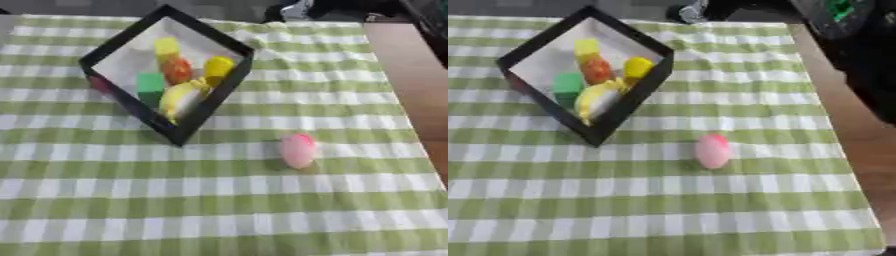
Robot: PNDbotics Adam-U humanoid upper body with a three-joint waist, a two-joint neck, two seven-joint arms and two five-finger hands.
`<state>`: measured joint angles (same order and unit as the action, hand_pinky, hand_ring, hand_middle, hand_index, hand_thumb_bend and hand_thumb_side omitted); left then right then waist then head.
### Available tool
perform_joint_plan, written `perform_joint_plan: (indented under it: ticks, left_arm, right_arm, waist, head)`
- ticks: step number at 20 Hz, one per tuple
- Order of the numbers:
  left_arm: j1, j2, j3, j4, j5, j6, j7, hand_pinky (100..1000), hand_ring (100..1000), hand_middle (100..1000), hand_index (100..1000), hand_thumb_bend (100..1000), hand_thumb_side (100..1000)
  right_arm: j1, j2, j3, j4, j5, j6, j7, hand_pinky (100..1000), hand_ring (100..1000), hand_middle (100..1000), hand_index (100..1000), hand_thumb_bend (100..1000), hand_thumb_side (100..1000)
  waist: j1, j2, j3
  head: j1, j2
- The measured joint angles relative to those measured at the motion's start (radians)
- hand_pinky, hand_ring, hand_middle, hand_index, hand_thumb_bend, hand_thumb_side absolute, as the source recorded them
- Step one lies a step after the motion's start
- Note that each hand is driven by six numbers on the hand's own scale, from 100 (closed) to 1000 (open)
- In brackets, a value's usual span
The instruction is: Pick up objects on the table and place them in the box.
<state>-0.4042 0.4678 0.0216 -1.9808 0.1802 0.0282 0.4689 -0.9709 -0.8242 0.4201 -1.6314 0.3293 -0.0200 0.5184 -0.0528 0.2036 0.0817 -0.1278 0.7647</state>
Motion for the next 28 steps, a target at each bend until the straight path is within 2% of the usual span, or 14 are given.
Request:
perform_joint_plan:
  ticks: [6,9,14,17,20,28]
  left_arm:
    - [0.004,0.000,0.000,0.000,0.000,0.007,0.000,831,785,792,779,297,544]
    - [0.004,0.000,0.000,0.000,0.000,0.009,-0.001,830,785,792,778,296,548]
    - [0.009,0.000,0.000,0.000,0.000,0.016,-0.002,830,784,792,777,294,553]
    - [0.013,0.000,0.000,0.000,0.001,0.019,-0.002,830,784,791,776,290,552]
    - [0.017,-0.001,0.000,0.000,0.003,0.022,-0.001,830,784,791,776,292,559]
    - [0.023,-0.003,0.000,0.000,0.005,0.026,-0.001,831,786,793,776,286,565]
  right_arm:
    - [0.181,-0.174,-0.014,-0.270,-0.084,0.069,-0.018,856,851,766,854,409,352]
    - [0.256,-0.232,-0.029,-0.333,-0.117,0.082,-0.044,851,848,764,851,392,358]
    - [0.349,-0.276,-0.037,-0.352,-0.145,0.064,-0.079,849,852,773,858,377,383]
    - [0.380,-0.287,-0.032,-0.352,-0.149,0.054,-0.084,849,854,775,862,384,380]
    - [0.403,-0.287,-0.024,-0.354,-0.149,0.046,-0.079,847,853,771,858,353,407]
    - [0.446,-0.275,0.013,-0.354,-0.148,0.079,-0.042,841,849,762,849,329,430]
  waist:
    - [-0.006,0.000,-0.001]
    - [-0.006,0.000,-0.001]
    - [-0.006,0.000,-0.006]
    - [-0.006,0.000,-0.006]
    - [-0.005,0.001,-0.007]
    - [-0.005,0.001,-0.006]
  head:
    - [0.002,0.000]
    - [0.002,0.000]
    - [0.002,0.000]
    - [0.001,0.000]
    - [0.000,0.000]
    - [-0.003,0.000]
